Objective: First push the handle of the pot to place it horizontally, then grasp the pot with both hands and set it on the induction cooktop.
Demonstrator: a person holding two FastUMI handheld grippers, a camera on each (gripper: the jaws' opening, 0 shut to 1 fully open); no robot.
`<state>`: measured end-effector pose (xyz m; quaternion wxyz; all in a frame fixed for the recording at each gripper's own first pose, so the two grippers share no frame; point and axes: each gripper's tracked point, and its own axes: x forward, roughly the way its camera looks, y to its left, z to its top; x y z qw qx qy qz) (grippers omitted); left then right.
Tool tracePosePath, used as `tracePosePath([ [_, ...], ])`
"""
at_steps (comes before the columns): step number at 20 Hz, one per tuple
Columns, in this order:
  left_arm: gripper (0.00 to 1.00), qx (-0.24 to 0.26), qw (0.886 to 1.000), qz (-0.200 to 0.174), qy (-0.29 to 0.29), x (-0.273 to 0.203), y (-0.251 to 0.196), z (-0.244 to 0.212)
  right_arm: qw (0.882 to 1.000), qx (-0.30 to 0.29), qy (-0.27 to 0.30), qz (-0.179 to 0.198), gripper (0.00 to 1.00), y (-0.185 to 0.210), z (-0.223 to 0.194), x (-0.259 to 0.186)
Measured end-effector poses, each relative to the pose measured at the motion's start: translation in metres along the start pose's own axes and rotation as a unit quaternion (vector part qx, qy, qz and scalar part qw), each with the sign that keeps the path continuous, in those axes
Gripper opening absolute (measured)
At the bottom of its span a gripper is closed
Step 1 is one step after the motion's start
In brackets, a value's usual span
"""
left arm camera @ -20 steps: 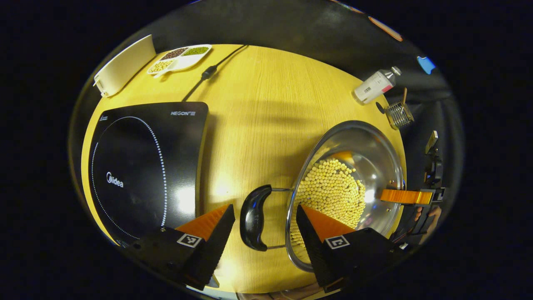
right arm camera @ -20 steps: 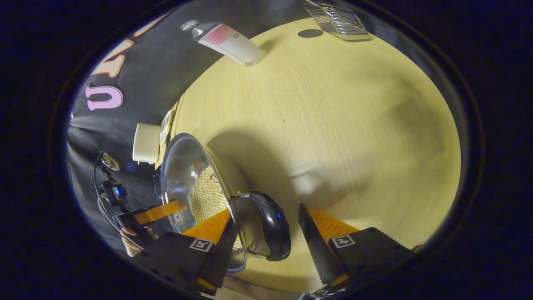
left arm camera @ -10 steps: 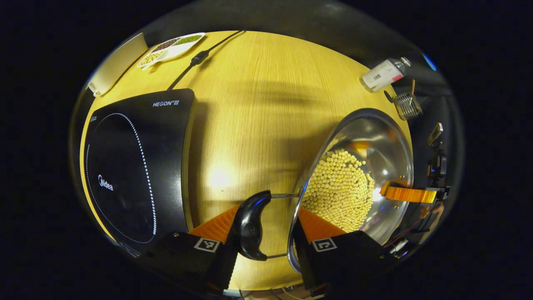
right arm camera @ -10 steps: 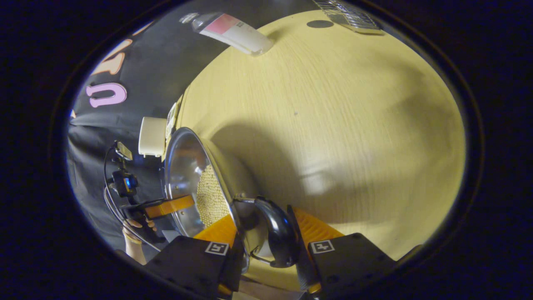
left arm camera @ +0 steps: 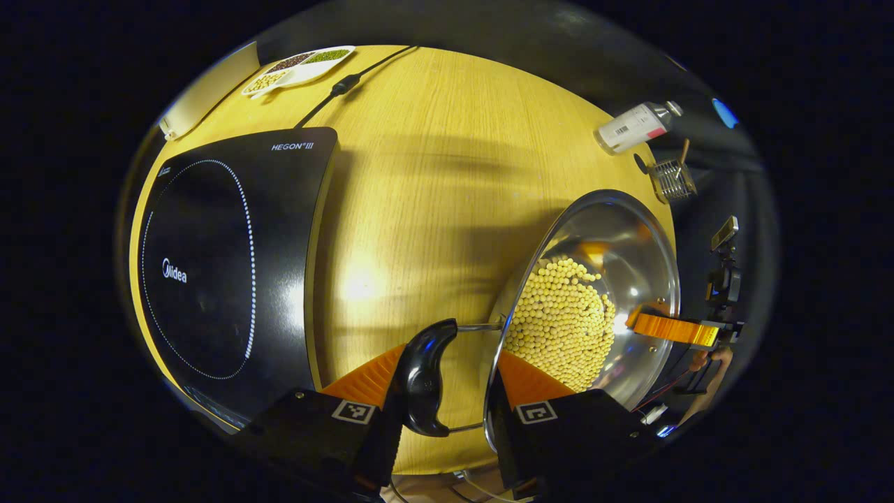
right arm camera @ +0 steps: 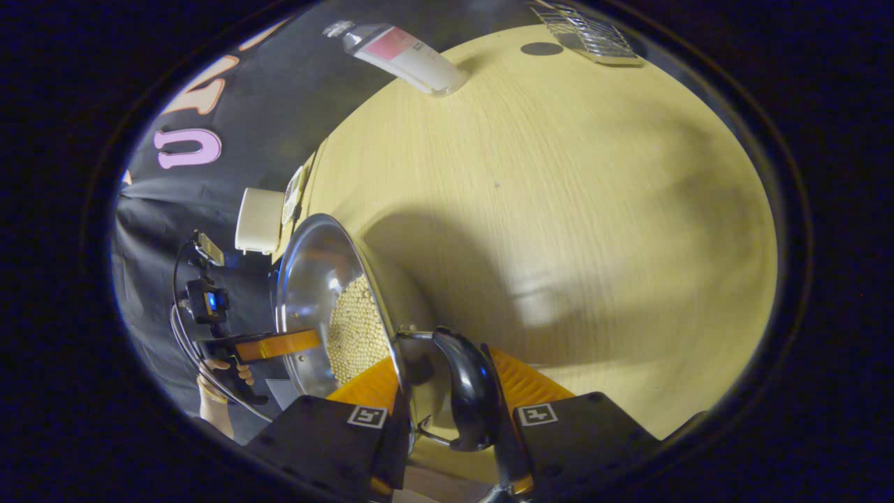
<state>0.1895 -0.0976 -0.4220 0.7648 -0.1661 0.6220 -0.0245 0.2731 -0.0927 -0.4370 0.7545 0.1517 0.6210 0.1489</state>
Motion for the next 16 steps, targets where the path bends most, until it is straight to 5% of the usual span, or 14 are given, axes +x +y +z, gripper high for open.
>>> tracePosePath([
  [8, 0.58, 0.015, 1.0, -0.013, 0.016, -0.04, 0.003, -0.035, 0.999, 0.024, 0.014, -0.016, 0.47, 0.018, -0.052, -0.034],
  [15, 0.58, 0.021, 1.0, -0.015, 0.002, -0.083, 0.052, -0.046, 0.999, 0.01, 0.01, -0.036, 0.53, 0.072, -0.089, -0.028],
  [16, 0.58, 0.022, 1.0, -0.018, -0.003, -0.09, 0.063, -0.046, 0.999, 0.007, 0.007, -0.037, 0.47, 0.084, -0.094, -0.026],
])
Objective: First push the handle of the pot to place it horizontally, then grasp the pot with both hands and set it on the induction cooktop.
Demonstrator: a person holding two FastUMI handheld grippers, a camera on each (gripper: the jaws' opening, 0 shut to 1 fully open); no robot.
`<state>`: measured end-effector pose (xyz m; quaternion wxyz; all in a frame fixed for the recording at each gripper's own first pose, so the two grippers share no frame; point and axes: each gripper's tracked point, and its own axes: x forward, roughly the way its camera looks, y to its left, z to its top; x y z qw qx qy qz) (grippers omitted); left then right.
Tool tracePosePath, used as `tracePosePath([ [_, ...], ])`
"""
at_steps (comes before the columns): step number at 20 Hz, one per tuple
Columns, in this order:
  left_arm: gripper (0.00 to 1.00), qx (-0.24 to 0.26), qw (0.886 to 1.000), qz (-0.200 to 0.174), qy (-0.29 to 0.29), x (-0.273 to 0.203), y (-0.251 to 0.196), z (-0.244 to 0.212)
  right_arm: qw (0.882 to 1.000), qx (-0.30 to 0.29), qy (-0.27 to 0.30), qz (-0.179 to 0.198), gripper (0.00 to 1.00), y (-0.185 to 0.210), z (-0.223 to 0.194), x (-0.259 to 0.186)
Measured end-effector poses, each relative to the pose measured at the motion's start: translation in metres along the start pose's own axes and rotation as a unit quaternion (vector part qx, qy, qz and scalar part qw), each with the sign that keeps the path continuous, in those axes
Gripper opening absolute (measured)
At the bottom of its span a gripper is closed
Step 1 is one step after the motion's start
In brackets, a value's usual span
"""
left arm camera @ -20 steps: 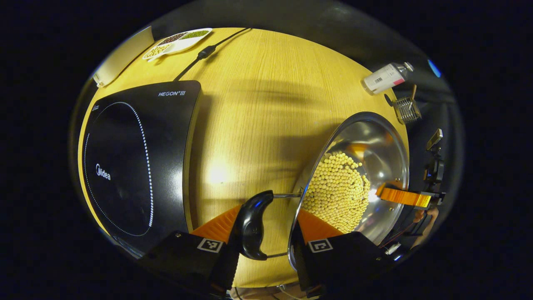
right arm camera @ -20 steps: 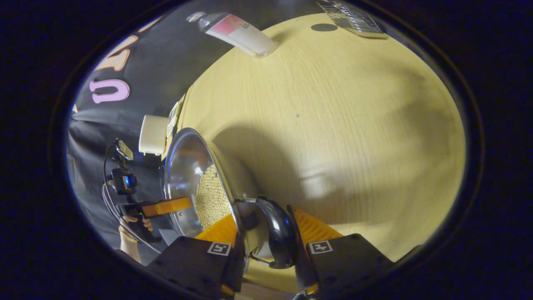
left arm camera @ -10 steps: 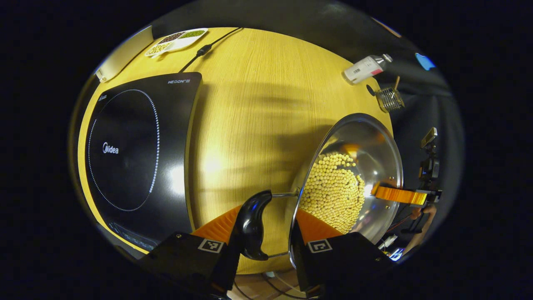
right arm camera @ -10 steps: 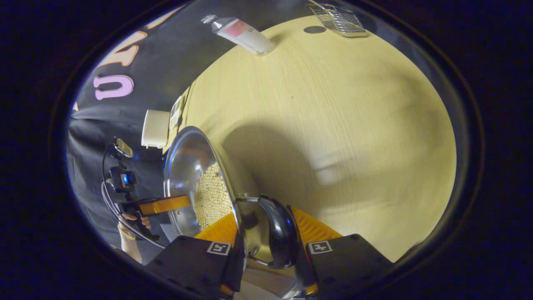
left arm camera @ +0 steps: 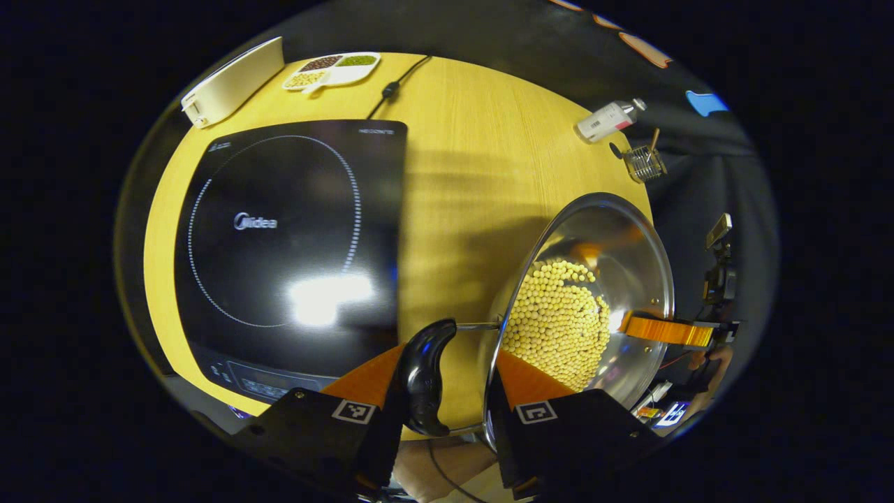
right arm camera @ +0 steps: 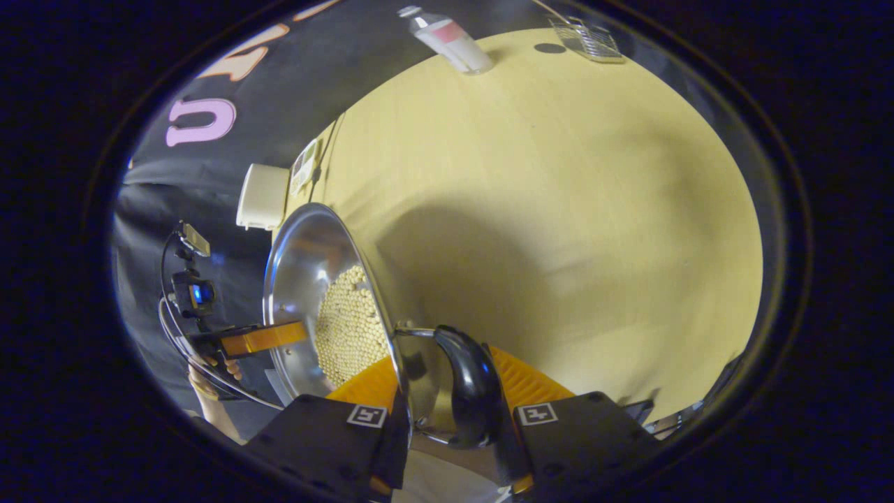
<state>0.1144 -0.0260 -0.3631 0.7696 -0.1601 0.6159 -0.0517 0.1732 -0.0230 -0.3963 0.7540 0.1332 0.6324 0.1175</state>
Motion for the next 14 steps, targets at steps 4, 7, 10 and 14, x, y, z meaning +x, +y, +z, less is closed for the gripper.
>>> tracePosePath([
  [4, 0.59, 0.003, 1.0, -0.011, -0.017, -0.026, 0.052, -0.001, 1.0, -0.007, -0.017, -0.009, 0.53, 0.055, -0.025, 0.013],
  [7, 0.59, 0.006, 0.999, -0.011, -0.031, -0.046, 0.096, 0.0, 1.0, -0.005, -0.024, -0.013, 0.48, 0.096, -0.045, 0.028],
  [10, 0.59, 0.018, 0.999, -0.011, -0.047, -0.06, 0.134, 0.007, 0.999, -0.004, -0.035, -0.016, 0.53, 0.137, -0.055, 0.046],
  [14, 0.58, 0.026, 0.997, -0.015, -0.073, -0.074, 0.18, 0.023, 0.999, -0.011, -0.049, -0.02, 0.53, 0.182, -0.054, 0.066],
])
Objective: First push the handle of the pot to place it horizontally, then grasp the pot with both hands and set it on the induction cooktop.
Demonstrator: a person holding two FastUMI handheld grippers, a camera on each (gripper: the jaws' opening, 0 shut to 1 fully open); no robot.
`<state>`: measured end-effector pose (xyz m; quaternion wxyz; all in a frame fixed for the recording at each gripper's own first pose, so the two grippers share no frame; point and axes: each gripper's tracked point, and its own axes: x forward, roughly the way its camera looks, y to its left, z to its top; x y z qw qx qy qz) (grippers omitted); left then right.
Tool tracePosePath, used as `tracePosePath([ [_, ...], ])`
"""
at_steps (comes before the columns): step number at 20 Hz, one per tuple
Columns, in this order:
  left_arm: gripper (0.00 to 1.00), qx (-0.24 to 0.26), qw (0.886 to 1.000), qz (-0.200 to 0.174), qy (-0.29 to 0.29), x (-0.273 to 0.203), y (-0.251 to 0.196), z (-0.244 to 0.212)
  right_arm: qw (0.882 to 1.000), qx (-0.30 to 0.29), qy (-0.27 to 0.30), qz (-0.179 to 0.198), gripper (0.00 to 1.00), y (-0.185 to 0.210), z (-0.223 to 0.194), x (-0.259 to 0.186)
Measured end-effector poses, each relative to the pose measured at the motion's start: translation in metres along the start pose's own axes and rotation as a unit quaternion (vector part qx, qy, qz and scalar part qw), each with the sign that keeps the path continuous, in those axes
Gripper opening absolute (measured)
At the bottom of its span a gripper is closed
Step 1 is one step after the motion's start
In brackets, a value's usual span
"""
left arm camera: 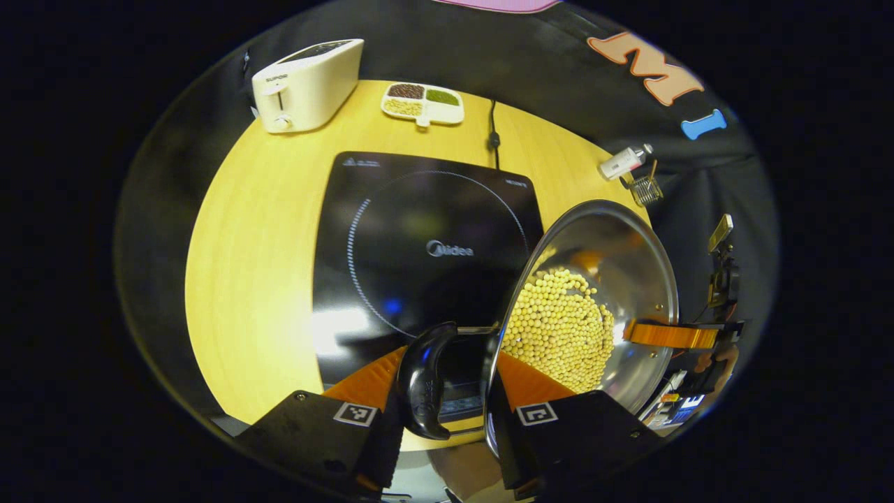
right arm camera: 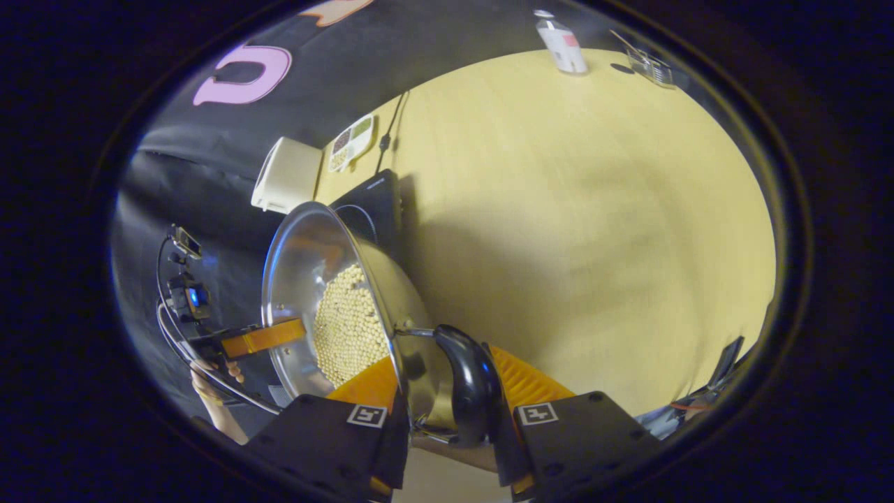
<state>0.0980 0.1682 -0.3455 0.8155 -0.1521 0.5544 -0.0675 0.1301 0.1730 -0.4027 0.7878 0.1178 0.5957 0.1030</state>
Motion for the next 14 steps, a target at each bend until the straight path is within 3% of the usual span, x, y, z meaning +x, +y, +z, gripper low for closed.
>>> tracePosePath([
  [2, 0.58, 0.001, 1.0, 0.003, -0.012, -0.003, 0.021, 0.011, 1.0, -0.008, -0.012, -0.001, 0.48, 0.02, 0.006, 0.01],
  [3, 0.58, 0.001, 1.0, 0.005, -0.017, -0.001, 0.031, 0.016, 1.0, -0.014, -0.021, -0.003, 0.53, 0.028, 0.012, 0.016],
  [14, 0.58, 0.017, 0.997, 0.034, -0.071, 0.012, 0.084, 0.074, 0.998, -0.024, -0.055, 0.005, 0.53, 0.075, 0.066, 0.07],
])
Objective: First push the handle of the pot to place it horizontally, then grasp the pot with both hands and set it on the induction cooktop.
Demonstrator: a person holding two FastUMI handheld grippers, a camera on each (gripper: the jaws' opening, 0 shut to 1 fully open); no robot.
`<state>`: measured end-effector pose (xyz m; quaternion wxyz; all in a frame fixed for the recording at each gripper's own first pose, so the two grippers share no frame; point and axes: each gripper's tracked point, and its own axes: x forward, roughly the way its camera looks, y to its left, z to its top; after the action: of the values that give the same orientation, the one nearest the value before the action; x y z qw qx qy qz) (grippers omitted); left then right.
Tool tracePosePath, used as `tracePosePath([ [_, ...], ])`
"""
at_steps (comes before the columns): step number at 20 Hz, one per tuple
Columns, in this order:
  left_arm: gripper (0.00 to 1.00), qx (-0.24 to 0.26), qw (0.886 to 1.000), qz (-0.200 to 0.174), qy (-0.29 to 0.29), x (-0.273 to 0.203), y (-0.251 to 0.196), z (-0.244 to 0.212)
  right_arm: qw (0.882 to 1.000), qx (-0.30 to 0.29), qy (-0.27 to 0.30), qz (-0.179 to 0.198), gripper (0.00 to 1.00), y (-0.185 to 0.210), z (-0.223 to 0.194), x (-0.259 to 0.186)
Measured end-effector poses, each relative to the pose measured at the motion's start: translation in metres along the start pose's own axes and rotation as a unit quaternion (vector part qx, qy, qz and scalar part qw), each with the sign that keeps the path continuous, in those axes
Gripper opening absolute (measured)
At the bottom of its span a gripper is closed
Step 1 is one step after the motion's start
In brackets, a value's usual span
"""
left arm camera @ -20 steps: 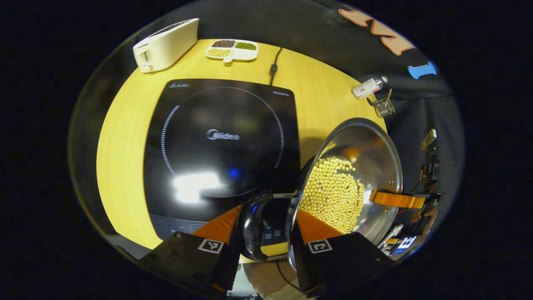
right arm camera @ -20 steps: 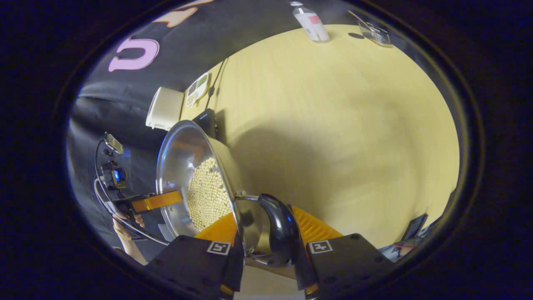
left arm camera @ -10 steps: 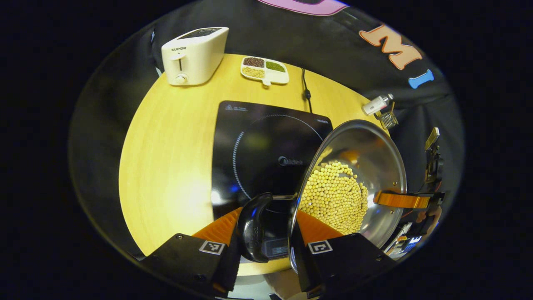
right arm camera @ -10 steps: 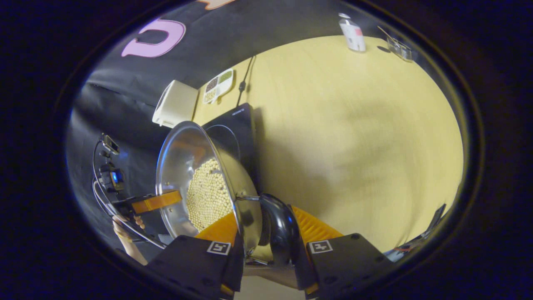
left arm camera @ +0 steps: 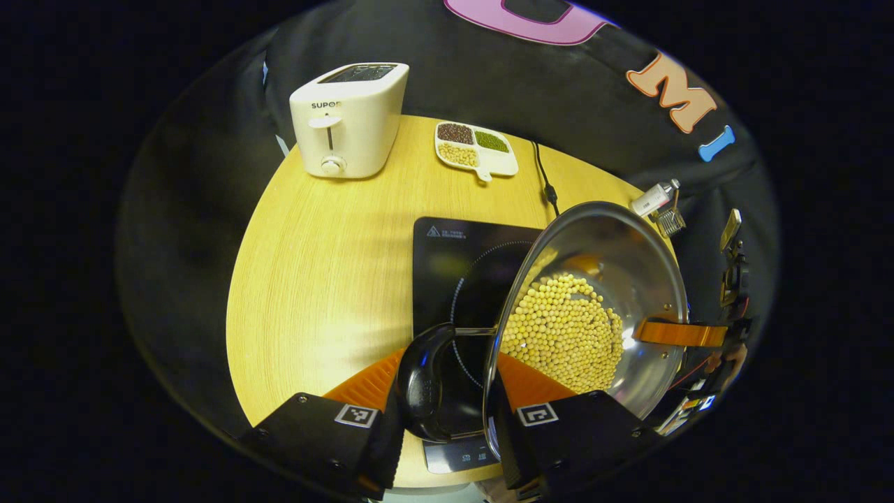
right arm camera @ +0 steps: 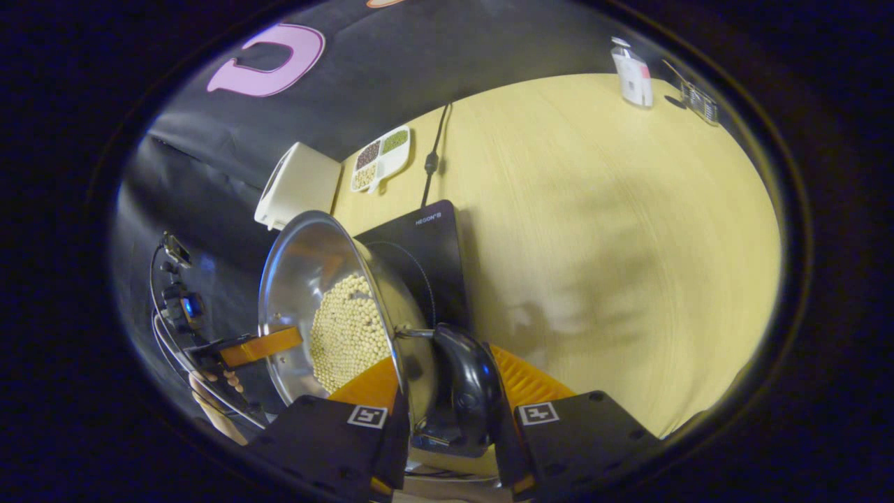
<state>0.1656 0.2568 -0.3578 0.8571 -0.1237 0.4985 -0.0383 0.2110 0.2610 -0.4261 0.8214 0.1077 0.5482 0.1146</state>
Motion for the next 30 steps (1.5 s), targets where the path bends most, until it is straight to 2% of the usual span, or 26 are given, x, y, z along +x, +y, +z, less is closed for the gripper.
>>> tracePosePath([
  [6, 0.58, 0.008, 1.0, 0.022, -0.005, 0.006, 0.015, 0.008, 1.0, -0.004, 0.004, 0.018, 0.53, 0.004, 0.006, 0.025],
  [11, 0.58, -0.019, 0.999, 0.025, 0.006, 0.014, 0.02, 0.001, 1.0, -0.003, 0.004, 0.017, 0.53, 0.002, 0.008, 0.037],
  [12, 0.59, -0.024, 0.999, 0.025, 0.005, 0.015, 0.02, 0.001, 1.0, -0.003, -0.001, 0.017, 0.48, 0.002, 0.011, 0.041],
  [14, 0.6, -0.026, 0.999, 0.025, 0.003, 0.018, 0.021, 0.002, 1.0, 0.001, -0.006, 0.019, 0.47, 0.002, 0.014, 0.043],
  [15, 0.59, -0.025, 0.999, 0.027, 0.003, 0.017, 0.021, 0.002, 1.0, 0.001, -0.011, 0.021, 0.54, 0.004, 0.016, 0.046],
  [16, 0.6, -0.022, 0.999, 0.031, -0.001, 0.018, 0.022, 0.003, 1.0, -0.001, -0.012, 0.024, 0.54, 0.004, 0.015, 0.044],
  [17, 0.61, -0.02, 0.999, 0.038, -0.003, 0.018, 0.024, 0.004, 1.0, -0.001, -0.012, 0.025, 0.48, 0.005, 0.014, 0.044],
  [19, 0.66, -0.012, 0.999, 0.046, -0.007, 0.017, 0.025, 0.005, 1.0, -0.002, -0.013, 0.025, 0.5, 0.004, 0.014, 0.042],
  [20, 0.65, -0.01, 0.999, 0.047, -0.007, 0.017, 0.025, 0.004, 1.0, -0.002, -0.012, 0.025, 0.55, 0.005, 0.014, 0.043],
  [23, 0.67, 0.001, 0.998, 0.05, -0.022, 0.012, 0.025, 0.009, 1.0, -0.003, -0.017, 0.024, 0.51, 0.005, 0.015, 0.043],
  [25, 0.74, 0.037, 0.996, 0.068, -0.052, 0.001, 0.031, 0.021, 0.999, -0.007, -0.026, 0.022, 0.52, 0.004, 0.018, 0.035],
  [26, 0.92, 0.055, 0.993, 0.079, -0.07, -0.003, 0.034, 0.028, 0.999, -0.01, -0.032, 0.017, 0.66, 0.001, 0.019, 0.031],
  [27, 1.0, 0.071, 0.99, 0.087, -0.085, -0.012, 0.034, 0.03, 0.999, -0.015, -0.047, 0.021, 0.81, 0.002, 0.022, 0.026],
  [28, 0.99, 0.081, 0.988, 0.093, -0.098, -0.022, 0.032, 0.032, 0.997, -0.022, -0.07, 0.023, 0.95, 0.003, 0.029, 0.013],
  [29, 0.98, 0.087, 0.985, 0.098, -0.111, -0.027, 0.03, 0.035, 0.995, -0.029, -0.091, 0.023, 0.94, 0.003, 0.034, 0.001],
  [30, 0.98, 0.088, 0.983, 0.103, -0.121, -0.035, 0.028, 0.034, 0.993, -0.036, -0.107, 0.019, 1.0, 0.0, 0.033, -0.014],
])
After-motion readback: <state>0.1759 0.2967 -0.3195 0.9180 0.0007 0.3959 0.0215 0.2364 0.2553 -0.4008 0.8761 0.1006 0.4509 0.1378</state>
